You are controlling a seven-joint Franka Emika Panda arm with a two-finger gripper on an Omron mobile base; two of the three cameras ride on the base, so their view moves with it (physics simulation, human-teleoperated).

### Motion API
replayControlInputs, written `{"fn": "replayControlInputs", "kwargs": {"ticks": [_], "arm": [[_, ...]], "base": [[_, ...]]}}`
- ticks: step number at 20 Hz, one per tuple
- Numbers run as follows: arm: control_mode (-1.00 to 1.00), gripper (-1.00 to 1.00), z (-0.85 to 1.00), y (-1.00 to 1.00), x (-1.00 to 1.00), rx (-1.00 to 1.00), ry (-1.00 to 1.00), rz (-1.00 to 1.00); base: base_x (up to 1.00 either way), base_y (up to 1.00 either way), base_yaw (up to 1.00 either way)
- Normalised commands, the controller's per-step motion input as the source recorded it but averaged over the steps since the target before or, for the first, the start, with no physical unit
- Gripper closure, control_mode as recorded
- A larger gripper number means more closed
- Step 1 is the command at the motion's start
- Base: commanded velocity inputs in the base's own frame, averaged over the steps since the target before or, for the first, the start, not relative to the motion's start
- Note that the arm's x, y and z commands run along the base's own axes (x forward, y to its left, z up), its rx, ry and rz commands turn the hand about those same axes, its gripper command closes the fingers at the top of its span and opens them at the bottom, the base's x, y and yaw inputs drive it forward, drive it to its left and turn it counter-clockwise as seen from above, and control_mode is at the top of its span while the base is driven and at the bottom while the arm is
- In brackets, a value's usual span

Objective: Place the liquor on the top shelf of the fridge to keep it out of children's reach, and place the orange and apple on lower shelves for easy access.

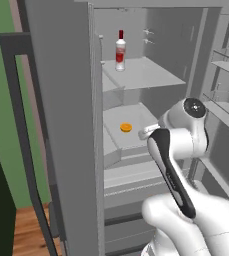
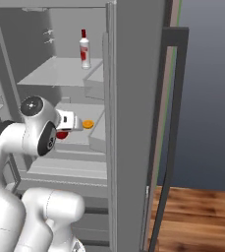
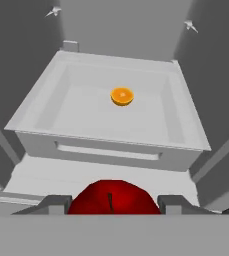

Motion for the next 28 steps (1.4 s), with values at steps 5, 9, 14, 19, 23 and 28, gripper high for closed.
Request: {"fn": "replayControlInputs", "kwargs": {"ticks": [5, 9, 14, 19, 23, 28], "arm": [[-1.0, 1.0, -0.27, 0.07, 0.5, 0.0, 0.06, 0.0], [-1.0, 1.0, -0.26, 0.08, 0.48, 0.0, 0.05, 0.0], [-1.0, 1.0, -0.26, 0.04, 0.44, 0.0, 0.01, 0.0], [-1.0, 1.0, -0.27, 0.0, 0.43, 0.0, 0.0, 0.0], [-1.0, 1.0, -0.32, 0.0, 0.42, 0.0, 0.0, 0.0], [-1.0, 1.0, -0.3, 0.01, 0.42, 0.0, 0.0, 0.0]], "base": [[0.0, 0.0, 0.0], [0.0, 0.0, 0.0], [0.0, 0.0, 0.0], [0.0, 0.0, 0.0], [0.0, 0.0, 0.0], [0.0, 0.0, 0.0]]}}
